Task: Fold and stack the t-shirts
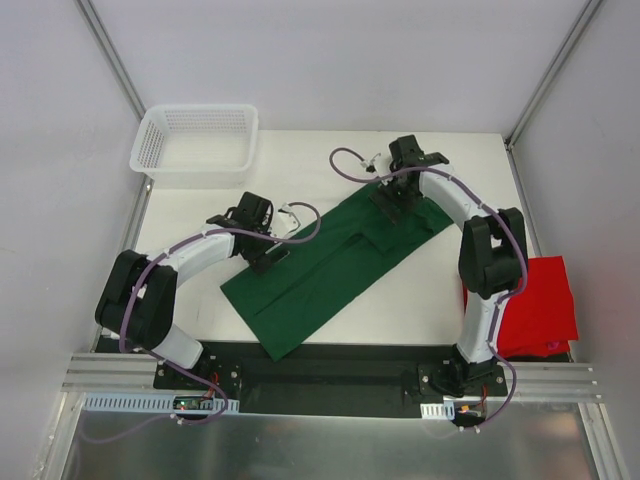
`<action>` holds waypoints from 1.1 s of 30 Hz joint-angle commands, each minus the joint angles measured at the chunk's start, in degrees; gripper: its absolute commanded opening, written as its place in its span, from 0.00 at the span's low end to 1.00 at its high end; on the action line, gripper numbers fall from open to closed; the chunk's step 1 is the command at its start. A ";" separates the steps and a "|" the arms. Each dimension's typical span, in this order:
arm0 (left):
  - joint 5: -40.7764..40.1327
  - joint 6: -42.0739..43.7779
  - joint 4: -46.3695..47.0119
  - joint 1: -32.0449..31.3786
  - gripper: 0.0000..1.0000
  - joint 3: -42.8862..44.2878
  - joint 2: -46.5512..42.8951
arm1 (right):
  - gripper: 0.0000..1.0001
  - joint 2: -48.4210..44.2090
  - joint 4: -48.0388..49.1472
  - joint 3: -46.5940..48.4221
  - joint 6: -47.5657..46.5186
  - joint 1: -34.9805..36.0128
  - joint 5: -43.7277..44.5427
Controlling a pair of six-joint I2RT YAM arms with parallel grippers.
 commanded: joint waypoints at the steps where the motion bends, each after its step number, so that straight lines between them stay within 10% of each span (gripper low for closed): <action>1: -2.69 -0.09 3.01 0.61 0.99 1.43 -0.29 | 0.96 -0.43 5.81 7.34 -0.86 -1.14 3.83; 12: -2.16 -0.79 2.92 1.13 0.99 -7.97 -6.18 | 0.96 10.73 10.30 11.22 -6.21 -1.14 12.26; 33: -0.75 -1.85 3.36 1.13 0.99 -10.18 -6.10 | 0.96 -8.59 8.63 -10.57 -4.46 -1.22 10.61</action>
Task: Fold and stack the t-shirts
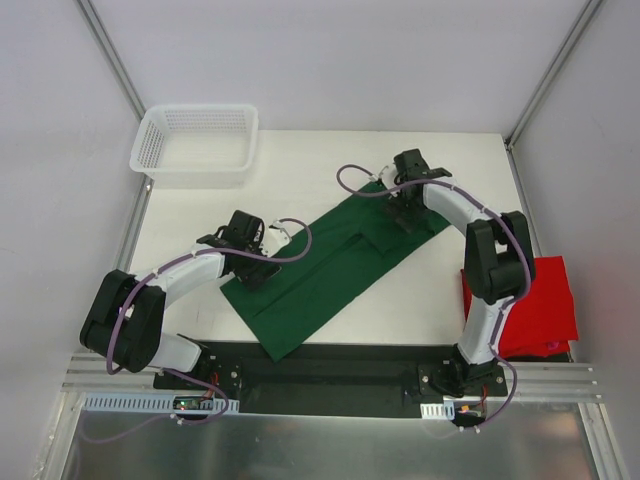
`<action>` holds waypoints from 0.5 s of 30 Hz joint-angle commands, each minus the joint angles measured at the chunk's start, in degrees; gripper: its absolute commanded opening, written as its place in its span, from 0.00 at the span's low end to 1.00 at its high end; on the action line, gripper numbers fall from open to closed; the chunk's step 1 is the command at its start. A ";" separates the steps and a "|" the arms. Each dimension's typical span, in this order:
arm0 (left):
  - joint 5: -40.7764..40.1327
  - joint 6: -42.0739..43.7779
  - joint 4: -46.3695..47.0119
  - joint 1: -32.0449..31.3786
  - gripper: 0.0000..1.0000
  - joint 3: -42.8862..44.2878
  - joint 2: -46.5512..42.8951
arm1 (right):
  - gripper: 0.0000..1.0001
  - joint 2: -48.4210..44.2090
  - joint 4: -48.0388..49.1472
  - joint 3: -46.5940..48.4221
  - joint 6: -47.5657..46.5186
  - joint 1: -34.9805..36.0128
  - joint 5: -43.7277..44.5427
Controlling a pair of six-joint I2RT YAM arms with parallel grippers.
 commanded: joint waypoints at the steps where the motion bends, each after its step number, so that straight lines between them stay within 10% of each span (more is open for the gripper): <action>1: 0.95 -1.13 -0.09 0.43 0.99 0.08 1.05 | 0.96 -6.83 -0.84 -2.90 1.83 -0.20 -3.84; 8: 0.95 -1.57 0.17 0.43 1.00 -0.28 1.49 | 0.90 -8.15 0.91 -6.86 2.63 -0.20 -8.43; 15: 0.95 -1.57 0.17 0.43 0.99 -0.72 1.75 | 0.60 -7.19 3.37 -8.80 2.01 -0.02 -10.54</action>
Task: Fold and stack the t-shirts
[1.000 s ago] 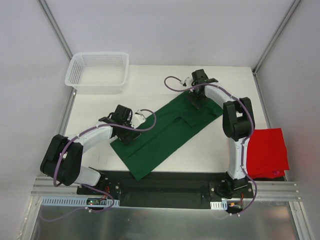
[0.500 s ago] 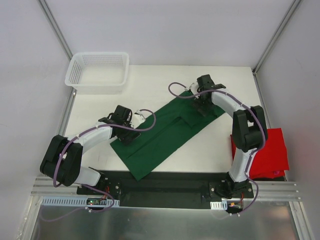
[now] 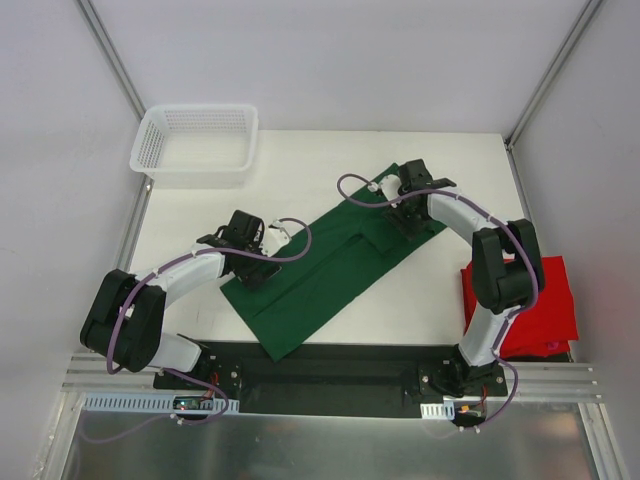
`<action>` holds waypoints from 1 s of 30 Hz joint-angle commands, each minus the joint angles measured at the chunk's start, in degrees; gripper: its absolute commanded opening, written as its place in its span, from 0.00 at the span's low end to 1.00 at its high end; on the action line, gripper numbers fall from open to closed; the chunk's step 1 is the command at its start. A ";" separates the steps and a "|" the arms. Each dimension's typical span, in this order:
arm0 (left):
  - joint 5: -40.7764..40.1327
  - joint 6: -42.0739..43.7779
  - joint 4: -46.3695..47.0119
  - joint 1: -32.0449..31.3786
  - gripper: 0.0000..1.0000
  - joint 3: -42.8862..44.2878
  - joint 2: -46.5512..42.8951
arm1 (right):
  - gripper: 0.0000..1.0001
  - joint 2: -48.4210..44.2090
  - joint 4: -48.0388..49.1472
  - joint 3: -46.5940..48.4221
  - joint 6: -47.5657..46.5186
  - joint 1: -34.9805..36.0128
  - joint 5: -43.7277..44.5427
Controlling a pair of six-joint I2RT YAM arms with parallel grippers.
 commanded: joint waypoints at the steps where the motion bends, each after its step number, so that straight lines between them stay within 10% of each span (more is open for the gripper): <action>1: 0.95 -1.08 0.11 0.43 0.99 -0.74 1.62 | 0.57 -1.61 2.61 -0.84 0.50 -0.02 -2.54; 17: 2.08 -1.61 0.20 0.43 0.99 -1.62 1.09 | 0.47 5.94 1.65 4.77 1.65 -0.02 -5.00; 24: 1.66 -1.26 0.28 0.43 0.99 -2.23 0.65 | 0.06 6.21 1.04 4.96 1.38 -0.02 -4.74; 30: 2.09 -1.61 0.28 0.43 0.99 -1.53 1.71 | 0.01 4.28 -0.98 4.78 0.94 -0.02 -4.47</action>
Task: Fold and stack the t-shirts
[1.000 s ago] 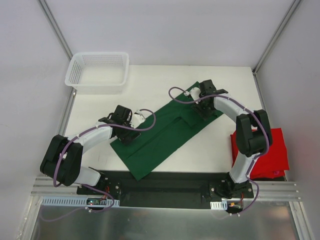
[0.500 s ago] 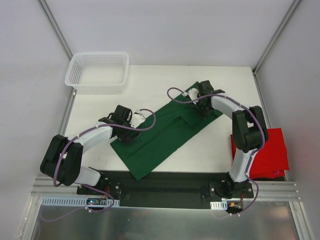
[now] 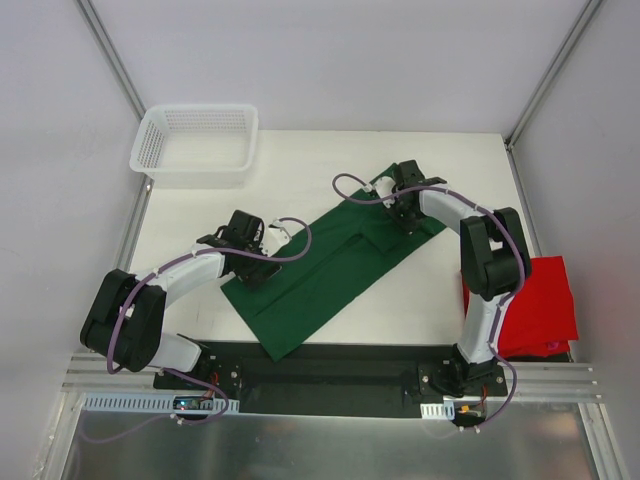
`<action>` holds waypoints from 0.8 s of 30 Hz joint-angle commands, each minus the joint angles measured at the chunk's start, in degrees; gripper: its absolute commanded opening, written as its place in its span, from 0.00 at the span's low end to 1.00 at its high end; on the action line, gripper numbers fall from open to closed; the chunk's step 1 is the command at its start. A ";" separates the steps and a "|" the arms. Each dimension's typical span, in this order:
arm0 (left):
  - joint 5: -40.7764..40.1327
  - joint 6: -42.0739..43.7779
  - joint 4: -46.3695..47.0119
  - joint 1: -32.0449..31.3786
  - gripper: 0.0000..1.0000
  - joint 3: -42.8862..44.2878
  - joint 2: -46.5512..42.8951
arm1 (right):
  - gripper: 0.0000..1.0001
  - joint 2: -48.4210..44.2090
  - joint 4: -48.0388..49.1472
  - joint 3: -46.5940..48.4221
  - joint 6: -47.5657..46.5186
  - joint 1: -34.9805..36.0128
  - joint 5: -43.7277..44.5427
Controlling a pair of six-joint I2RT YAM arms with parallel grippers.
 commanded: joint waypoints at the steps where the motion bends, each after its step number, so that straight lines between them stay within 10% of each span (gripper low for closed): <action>1: 1.74 -1.48 -0.44 0.41 0.99 -1.27 1.82 | 0.02 -2.80 -3.24 1.94 0.03 -0.02 -0.34; 24: 1.66 -1.13 -0.44 0.41 0.99 -0.21 3.14 | 0.07 -3.34 -17.57 5.02 -1.47 1.12 -5.70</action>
